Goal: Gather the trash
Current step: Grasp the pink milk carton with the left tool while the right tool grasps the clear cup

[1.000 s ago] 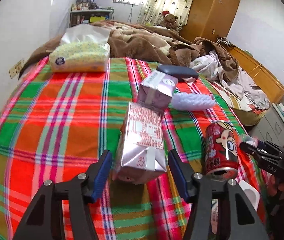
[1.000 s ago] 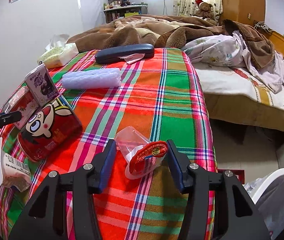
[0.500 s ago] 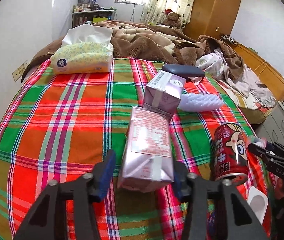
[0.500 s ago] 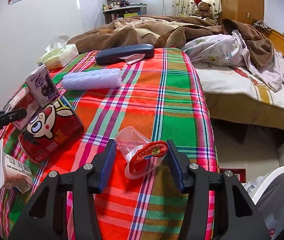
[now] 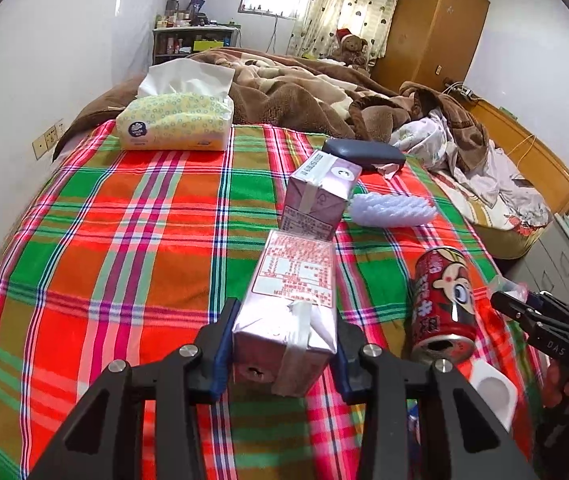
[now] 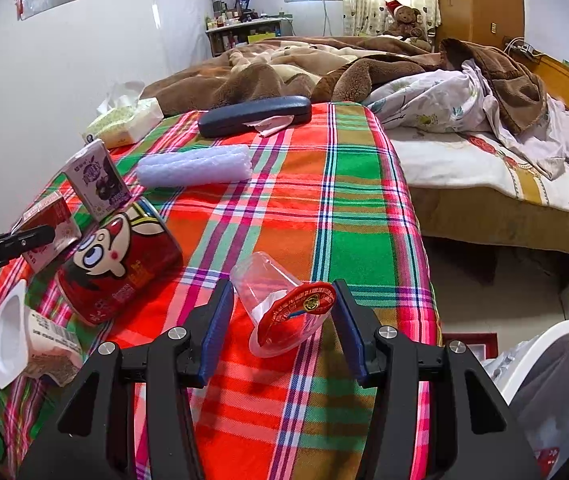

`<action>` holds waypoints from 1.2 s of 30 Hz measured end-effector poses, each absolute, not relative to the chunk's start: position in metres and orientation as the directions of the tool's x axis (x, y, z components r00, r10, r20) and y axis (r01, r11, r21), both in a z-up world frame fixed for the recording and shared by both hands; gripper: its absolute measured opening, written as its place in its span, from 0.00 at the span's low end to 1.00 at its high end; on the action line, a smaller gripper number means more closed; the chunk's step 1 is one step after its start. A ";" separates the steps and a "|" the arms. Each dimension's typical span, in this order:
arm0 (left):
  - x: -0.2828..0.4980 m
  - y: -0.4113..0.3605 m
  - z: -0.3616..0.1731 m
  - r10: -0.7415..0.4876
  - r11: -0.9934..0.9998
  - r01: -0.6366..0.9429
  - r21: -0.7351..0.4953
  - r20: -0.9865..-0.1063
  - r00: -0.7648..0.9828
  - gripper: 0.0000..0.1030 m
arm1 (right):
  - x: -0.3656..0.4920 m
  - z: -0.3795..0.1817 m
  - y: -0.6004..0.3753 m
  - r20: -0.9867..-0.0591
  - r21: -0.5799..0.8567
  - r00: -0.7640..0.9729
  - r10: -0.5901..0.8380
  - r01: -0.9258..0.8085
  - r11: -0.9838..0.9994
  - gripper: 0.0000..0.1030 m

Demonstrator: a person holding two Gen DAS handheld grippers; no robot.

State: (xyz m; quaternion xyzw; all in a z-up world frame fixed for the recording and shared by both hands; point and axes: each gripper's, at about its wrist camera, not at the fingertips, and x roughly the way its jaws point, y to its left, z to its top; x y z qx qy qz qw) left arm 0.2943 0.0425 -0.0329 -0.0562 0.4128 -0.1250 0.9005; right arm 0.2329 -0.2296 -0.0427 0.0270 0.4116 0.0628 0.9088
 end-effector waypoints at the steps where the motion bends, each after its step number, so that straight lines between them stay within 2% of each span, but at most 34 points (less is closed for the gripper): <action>1: 0.290 0.043 -0.030 -0.272 0.962 0.177 -0.207 -0.724 0.634 0.39 | 0.231 -0.042 -0.229 -0.742 0.104 0.656 0.139 -0.092 0.990 0.49; 16: 0.235 0.043 -0.002 -0.277 0.961 0.176 -0.216 -0.682 0.677 0.38 | 0.198 -0.019 -0.228 -0.688 0.144 0.705 0.170 -0.098 0.985 0.49; 19: 0.230 0.041 -0.001 -0.246 0.969 0.163 -0.185 -0.694 0.676 0.38 | 0.192 -0.014 -0.230 -0.676 0.146 0.716 0.172 -0.099 0.984 0.49; 22: 0.228 0.044 -0.008 -0.262 0.964 0.150 -0.218 -0.698 0.667 0.39 | 0.186 -0.010 -0.229 -0.668 0.141 0.724 0.172 -0.104 0.985 0.49; 24: 0.228 0.045 -0.012 -0.277 0.959 0.149 -0.240 -0.697 0.661 0.45 | 0.183 -0.010 -0.229 -0.667 0.136 0.726 0.168 -0.104 0.985 0.49; 26: 0.230 0.045 -0.015 -0.289 0.956 0.157 -0.248 -0.690 0.664 0.64 | 0.182 -0.011 -0.230 -0.667 0.138 0.726 0.167 -0.099 0.985 0.49; 30: 0.242 0.039 -0.025 -0.227 0.974 0.140 -0.179 -0.727 0.648 0.66 | 0.182 -0.013 -0.229 -0.669 0.139 0.724 0.168 -0.101 0.985 0.49; 36: 0.258 0.026 -0.040 -0.213 0.977 0.158 -0.145 -0.756 0.619 0.66 | 0.182 -0.019 -0.228 -0.679 0.145 0.715 0.167 -0.093 0.985 0.49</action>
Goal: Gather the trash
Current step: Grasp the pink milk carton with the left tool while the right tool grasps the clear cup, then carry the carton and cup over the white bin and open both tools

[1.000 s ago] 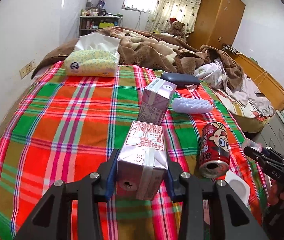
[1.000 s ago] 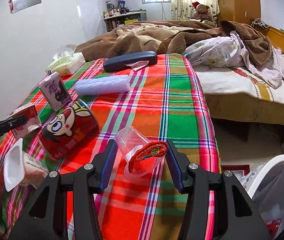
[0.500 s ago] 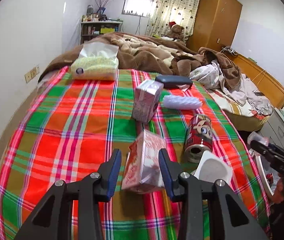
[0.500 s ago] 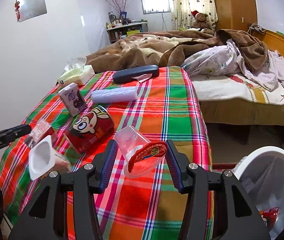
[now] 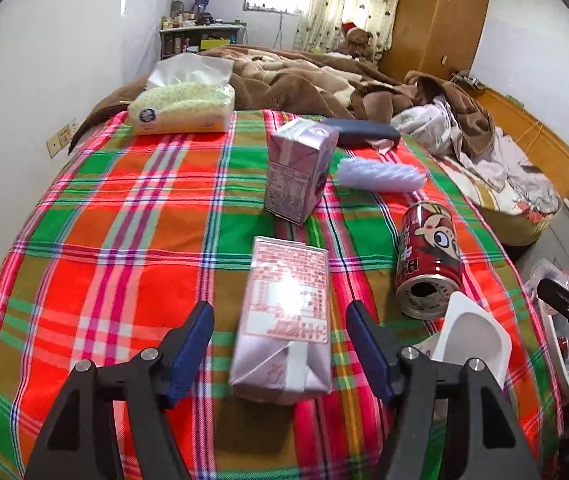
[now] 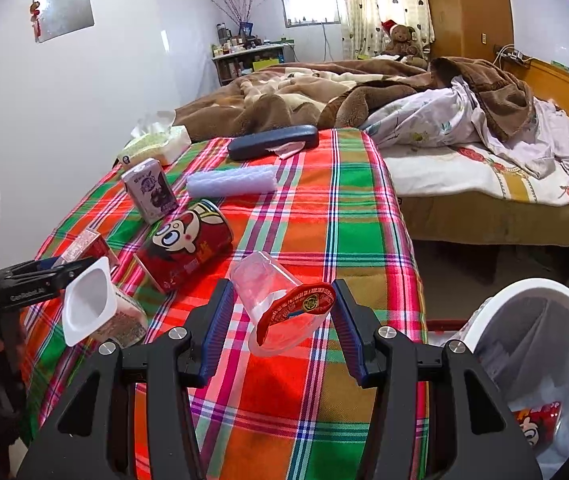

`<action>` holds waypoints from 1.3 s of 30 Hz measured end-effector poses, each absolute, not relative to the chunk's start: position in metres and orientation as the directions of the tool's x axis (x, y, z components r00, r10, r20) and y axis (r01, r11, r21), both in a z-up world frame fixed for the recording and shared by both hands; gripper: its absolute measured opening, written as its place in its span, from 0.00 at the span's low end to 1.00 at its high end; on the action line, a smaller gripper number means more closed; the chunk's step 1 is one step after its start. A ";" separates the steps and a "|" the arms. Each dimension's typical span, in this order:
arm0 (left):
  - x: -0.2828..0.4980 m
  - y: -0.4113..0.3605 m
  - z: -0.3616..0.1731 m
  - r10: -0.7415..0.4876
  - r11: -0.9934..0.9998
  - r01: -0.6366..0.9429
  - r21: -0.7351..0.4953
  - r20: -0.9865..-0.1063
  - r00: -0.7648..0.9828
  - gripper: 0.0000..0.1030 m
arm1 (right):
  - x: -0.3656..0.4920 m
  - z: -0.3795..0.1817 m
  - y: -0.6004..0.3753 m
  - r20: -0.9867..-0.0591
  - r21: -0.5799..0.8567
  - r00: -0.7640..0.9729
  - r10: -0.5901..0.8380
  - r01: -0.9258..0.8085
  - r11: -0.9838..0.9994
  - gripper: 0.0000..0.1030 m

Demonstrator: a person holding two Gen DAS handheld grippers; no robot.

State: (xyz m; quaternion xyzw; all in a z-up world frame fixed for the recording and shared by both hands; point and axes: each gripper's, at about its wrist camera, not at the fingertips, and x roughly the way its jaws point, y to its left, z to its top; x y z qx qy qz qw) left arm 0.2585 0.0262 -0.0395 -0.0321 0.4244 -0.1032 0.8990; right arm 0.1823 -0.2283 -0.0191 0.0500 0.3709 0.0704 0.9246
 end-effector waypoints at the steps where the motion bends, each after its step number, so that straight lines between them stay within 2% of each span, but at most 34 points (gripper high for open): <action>1: 0.261 0.026 -0.041 -0.211 0.977 0.152 -0.149 -0.759 0.616 0.66 | 0.184 -0.021 -0.228 -0.682 0.145 0.712 0.167 -0.093 0.985 0.49; 6: 0.268 0.029 -0.042 -0.236 0.972 0.150 -0.182 -0.758 0.608 0.50 | 0.185 -0.024 -0.228 -0.686 0.147 0.707 0.169 -0.093 0.985 0.49; 7: 0.269 0.028 -0.043 -0.236 0.972 0.154 -0.179 -0.760 0.606 0.41 | 0.185 -0.024 -0.228 -0.686 0.146 0.708 0.169 -0.093 0.985 0.49; 8: 0.270 0.026 -0.044 -0.230 0.973 0.156 -0.170 -0.767 0.598 0.37 | 0.185 -0.024 -0.228 -0.687 0.147 0.707 0.170 -0.095 0.985 0.49; 20: 0.252 0.030 -0.024 -0.230 0.973 0.149 -0.175 -0.731 0.643 0.35 | 0.178 -0.022 -0.230 -0.677 0.155 0.715 0.175 -0.093 0.983 0.49; 26: 0.231 0.024 0.004 -0.240 0.971 0.174 -0.167 -0.702 0.670 0.35 | 0.169 -0.011 -0.232 -0.654 0.161 0.736 0.178 -0.095 0.982 0.49; 39: 0.178 -0.063 0.057 -0.359 0.922 0.362 -0.135 -0.647 0.672 0.35 | 0.133 0.015 -0.270 -0.590 0.163 0.797 0.127 -0.037 0.986 0.49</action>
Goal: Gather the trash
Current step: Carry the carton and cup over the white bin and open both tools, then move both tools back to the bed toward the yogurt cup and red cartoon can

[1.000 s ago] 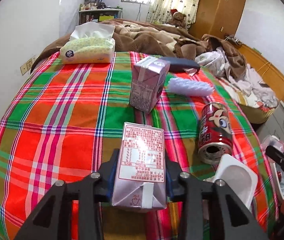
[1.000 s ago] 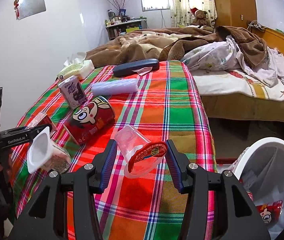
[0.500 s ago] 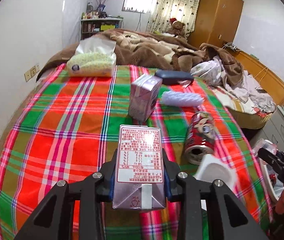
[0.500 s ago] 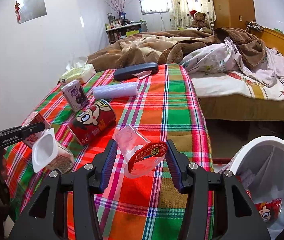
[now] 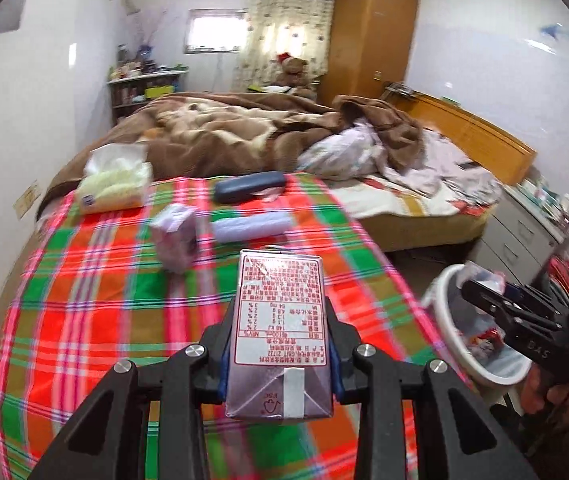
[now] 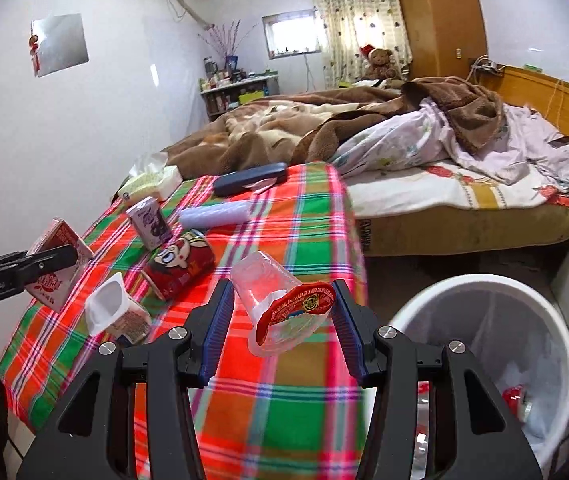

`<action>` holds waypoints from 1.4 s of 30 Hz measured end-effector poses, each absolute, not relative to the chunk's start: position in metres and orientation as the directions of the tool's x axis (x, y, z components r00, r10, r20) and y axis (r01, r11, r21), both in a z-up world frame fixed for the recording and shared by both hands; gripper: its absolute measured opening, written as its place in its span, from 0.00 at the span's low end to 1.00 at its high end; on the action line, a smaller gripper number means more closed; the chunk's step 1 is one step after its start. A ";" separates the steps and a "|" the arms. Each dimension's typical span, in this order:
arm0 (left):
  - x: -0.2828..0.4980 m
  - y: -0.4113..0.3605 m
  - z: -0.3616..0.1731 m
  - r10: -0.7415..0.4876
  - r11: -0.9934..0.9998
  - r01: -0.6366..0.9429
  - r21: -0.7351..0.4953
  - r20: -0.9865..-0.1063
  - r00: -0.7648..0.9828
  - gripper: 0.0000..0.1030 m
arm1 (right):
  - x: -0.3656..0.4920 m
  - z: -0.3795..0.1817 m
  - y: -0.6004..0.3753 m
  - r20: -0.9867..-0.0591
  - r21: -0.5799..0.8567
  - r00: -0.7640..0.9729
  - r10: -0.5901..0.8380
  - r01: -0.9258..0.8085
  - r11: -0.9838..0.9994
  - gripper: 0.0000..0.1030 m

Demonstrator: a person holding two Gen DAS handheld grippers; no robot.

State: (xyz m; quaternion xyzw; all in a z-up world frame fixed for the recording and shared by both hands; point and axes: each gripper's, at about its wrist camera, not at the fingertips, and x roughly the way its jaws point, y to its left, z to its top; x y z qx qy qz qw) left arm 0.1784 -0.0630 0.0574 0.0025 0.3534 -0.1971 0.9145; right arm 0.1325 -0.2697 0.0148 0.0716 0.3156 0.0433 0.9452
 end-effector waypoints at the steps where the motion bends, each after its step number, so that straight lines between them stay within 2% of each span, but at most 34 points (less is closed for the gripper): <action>1: 0.176 -0.073 0.058 -0.370 0.916 0.380 -0.132 -0.647 0.667 0.35 | 0.130 0.016 -0.274 -0.588 0.160 0.800 0.117 -0.027 0.987 0.49; 8: 0.157 -0.159 0.052 -0.470 0.846 0.514 -0.142 -0.652 0.595 0.35 | 0.106 0.016 -0.315 -0.584 0.148 0.811 0.030 0.070 0.986 0.49; 16: 0.140 -0.249 0.030 -0.556 0.753 0.635 -0.174 -0.684 0.472 0.35 | 0.085 0.000 -0.365 -0.633 0.105 0.768 -0.097 0.209 0.972 0.49; 23: 0.131 -0.314 0.002 -0.576 0.691 0.699 -0.181 -0.723 0.382 0.35 | 0.077 -0.017 -0.396 -0.681 0.078 0.714 -0.163 0.291 0.953 0.49; 30: 0.135 -0.334 -0.018 -0.572 0.676 0.711 -0.194 -0.745 0.342 0.35 | 0.083 -0.038 -0.409 -0.734 0.064 0.661 -0.157 0.297 0.953 0.49; 31: 0.136 -0.334 -0.019 -0.565 0.684 0.704 -0.190 -0.748 0.347 0.38 | 0.084 -0.041 -0.410 -0.738 0.072 0.658 -0.152 0.300 0.951 0.49; 32: 0.138 -0.333 -0.020 -0.561 0.689 0.700 -0.189 -0.750 0.350 0.48 | 0.085 -0.043 -0.411 -0.742 0.075 0.653 -0.155 0.311 0.948 0.50; 33: 0.139 -0.332 -0.020 -0.560 0.693 0.696 -0.190 -0.749 0.353 0.52 | 0.085 -0.044 -0.413 -0.745 0.073 0.647 -0.161 0.319 0.945 0.51; 35: 0.143 -0.327 -0.019 -0.568 0.697 0.688 -0.202 -0.742 0.357 0.65 | 0.086 -0.046 -0.414 -0.748 0.069 0.642 -0.166 0.324 0.944 0.67; 42: 0.149 -0.303 -0.011 -0.563 0.727 0.654 -0.210 -0.728 0.391 0.73 | 0.084 -0.042 -0.410 -0.735 0.077 0.657 -0.169 0.329 0.941 0.69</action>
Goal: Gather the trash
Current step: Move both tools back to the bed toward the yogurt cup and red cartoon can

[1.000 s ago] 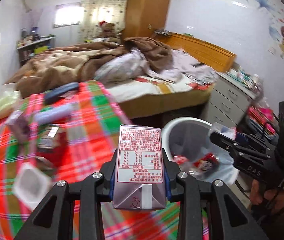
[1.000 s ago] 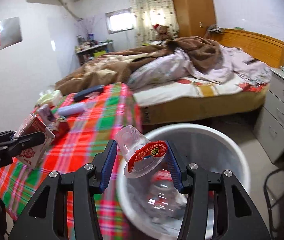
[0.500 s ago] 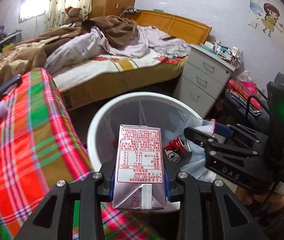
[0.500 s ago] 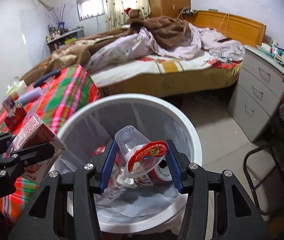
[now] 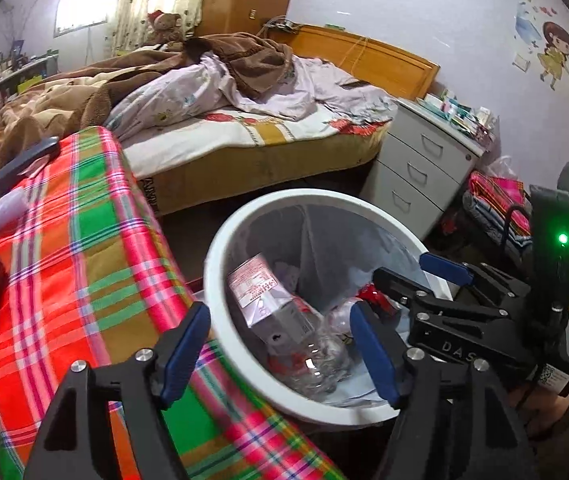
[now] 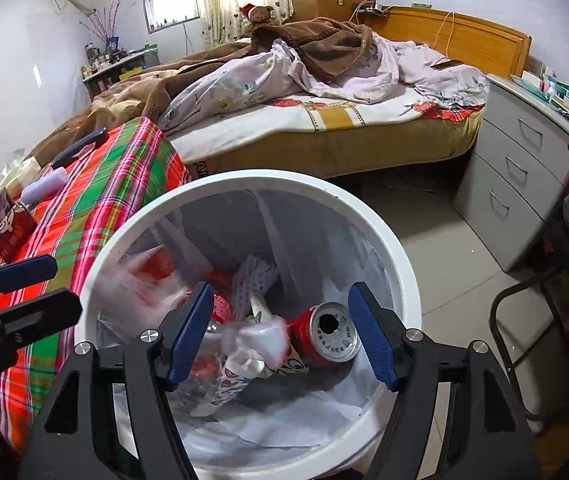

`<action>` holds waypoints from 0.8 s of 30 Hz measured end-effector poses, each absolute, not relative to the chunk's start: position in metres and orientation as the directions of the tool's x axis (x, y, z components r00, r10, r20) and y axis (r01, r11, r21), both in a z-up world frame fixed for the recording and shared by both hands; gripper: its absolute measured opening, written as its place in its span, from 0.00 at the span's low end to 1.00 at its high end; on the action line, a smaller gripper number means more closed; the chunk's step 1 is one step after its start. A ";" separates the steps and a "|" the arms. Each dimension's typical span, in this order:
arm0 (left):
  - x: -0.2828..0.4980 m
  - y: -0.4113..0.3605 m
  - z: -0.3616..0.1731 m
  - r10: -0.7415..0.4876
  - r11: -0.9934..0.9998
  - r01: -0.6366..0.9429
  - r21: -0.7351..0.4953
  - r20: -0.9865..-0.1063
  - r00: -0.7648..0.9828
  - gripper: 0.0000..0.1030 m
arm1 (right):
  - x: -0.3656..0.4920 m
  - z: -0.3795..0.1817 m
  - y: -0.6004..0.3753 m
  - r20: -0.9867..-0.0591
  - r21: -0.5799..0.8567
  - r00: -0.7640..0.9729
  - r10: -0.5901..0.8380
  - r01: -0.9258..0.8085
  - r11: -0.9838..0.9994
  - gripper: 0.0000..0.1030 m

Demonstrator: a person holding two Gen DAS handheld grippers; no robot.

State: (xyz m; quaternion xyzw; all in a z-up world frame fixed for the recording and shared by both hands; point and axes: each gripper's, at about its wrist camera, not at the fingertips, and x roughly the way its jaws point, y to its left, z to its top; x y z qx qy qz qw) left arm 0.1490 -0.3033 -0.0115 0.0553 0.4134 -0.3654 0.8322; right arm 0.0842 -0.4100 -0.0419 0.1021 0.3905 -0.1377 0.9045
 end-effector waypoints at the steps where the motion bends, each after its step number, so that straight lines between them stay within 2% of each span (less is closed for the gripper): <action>1: 0.149 -0.298 -0.010 -0.558 0.735 0.645 -0.209 -0.727 0.400 0.74 | 0.084 -0.041 -0.409 -0.732 0.078 0.660 -0.170 0.328 0.941 0.69; 4: 0.150 -0.280 -0.004 -0.559 0.747 0.630 -0.213 -0.715 0.421 0.75 | 0.084 -0.036 -0.403 -0.721 0.081 0.672 -0.168 0.323 0.943 0.69; 8: 0.151 -0.248 0.005 -0.545 0.781 0.587 -0.215 -0.693 0.471 0.90 | 0.084 -0.029 -0.392 -0.700 0.092 0.696 -0.159 0.308 0.947 0.69; 21: 0.151 -0.132 0.015 -0.404 0.895 0.423 -0.143 -0.663 0.630 0.92 | 0.103 -0.013 -0.335 -0.648 0.107 0.757 -0.082 0.197 0.974 0.69; 24: 0.149 -0.106 0.017 -0.374 0.912 0.392 -0.122 -0.642 0.669 0.99 | 0.110 -0.012 -0.318 -0.637 0.114 0.769 -0.049 0.157 0.981 0.70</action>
